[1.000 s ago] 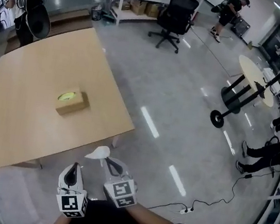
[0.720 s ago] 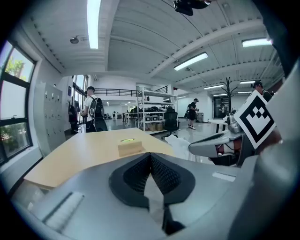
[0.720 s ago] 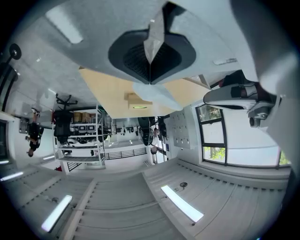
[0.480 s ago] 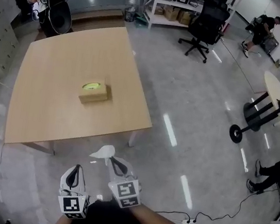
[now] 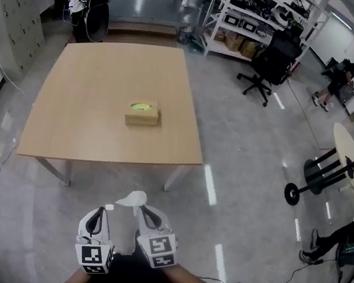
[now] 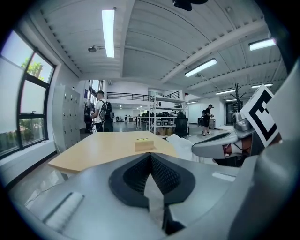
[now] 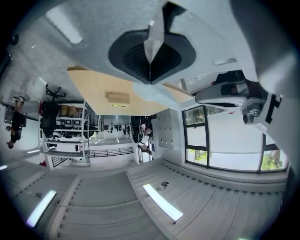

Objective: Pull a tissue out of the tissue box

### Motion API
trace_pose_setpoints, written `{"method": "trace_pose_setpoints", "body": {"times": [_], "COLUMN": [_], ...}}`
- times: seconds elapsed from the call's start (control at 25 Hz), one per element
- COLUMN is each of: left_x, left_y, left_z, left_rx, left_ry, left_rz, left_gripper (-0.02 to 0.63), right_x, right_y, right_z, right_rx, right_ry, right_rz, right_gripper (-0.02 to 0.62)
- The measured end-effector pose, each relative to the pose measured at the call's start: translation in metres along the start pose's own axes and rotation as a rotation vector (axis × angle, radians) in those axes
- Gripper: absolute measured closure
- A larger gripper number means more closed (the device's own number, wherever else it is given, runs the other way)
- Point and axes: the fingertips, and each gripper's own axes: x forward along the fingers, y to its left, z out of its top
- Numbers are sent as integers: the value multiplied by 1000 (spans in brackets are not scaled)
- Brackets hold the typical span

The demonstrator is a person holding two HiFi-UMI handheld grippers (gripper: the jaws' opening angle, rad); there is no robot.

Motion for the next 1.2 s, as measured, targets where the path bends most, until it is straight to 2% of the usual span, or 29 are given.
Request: {"method": "trace_pose_setpoints", "body": {"times": [0.24,0.6,0.84,1.0,1.2], "left_x": [-25,-58,-61,-68,-75], "left_y": [-5,-21,-22,-15,-12], "left_z": [-14,-28,-28,-28,-30], "left_rx": [-36,-86,-77,-66,-45], "left_ry": [-35,-49,-66,-73,-53], "left_rz": [-25,-91,-83,-77,-71], "left_gripper": [588,588,588,588,588], "right_x": [-32,-88,-99,-94,-91], "right_y": [25,48,53,62,63], "right_z": [-10,-28,-47,-44,-55], "right_rx": [-36,-33,-28,-21,-9], "right_ry": [0,19,41,23,24], "right_rz": [-17,-86,-68,-53,-66], "right_gripper": [597,597,597,597,598]}}
